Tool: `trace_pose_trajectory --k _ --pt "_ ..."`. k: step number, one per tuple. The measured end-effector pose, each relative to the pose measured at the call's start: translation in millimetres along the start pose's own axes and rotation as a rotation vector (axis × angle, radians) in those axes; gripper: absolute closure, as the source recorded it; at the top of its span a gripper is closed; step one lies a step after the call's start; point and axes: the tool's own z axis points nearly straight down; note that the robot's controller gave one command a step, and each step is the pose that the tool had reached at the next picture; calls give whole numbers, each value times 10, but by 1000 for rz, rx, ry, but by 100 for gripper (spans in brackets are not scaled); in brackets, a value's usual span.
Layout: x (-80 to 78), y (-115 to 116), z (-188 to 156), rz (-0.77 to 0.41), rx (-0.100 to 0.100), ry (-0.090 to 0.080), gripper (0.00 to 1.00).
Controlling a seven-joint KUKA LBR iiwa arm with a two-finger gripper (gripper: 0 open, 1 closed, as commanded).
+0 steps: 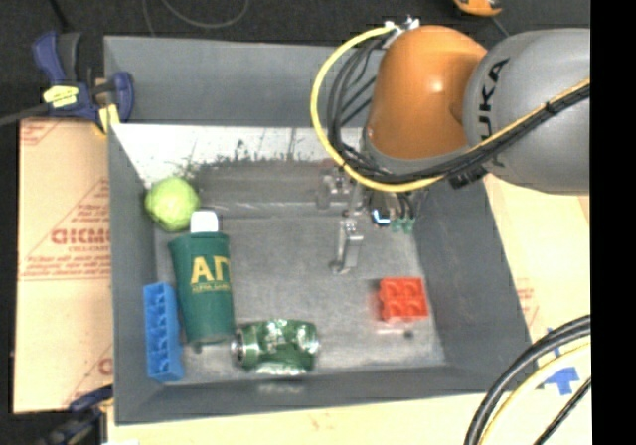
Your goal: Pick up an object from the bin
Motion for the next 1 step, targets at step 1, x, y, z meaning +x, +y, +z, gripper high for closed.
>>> trace_pose_trajectory --k 1 --pt "-12 -1 -49 1 0 -8 0"
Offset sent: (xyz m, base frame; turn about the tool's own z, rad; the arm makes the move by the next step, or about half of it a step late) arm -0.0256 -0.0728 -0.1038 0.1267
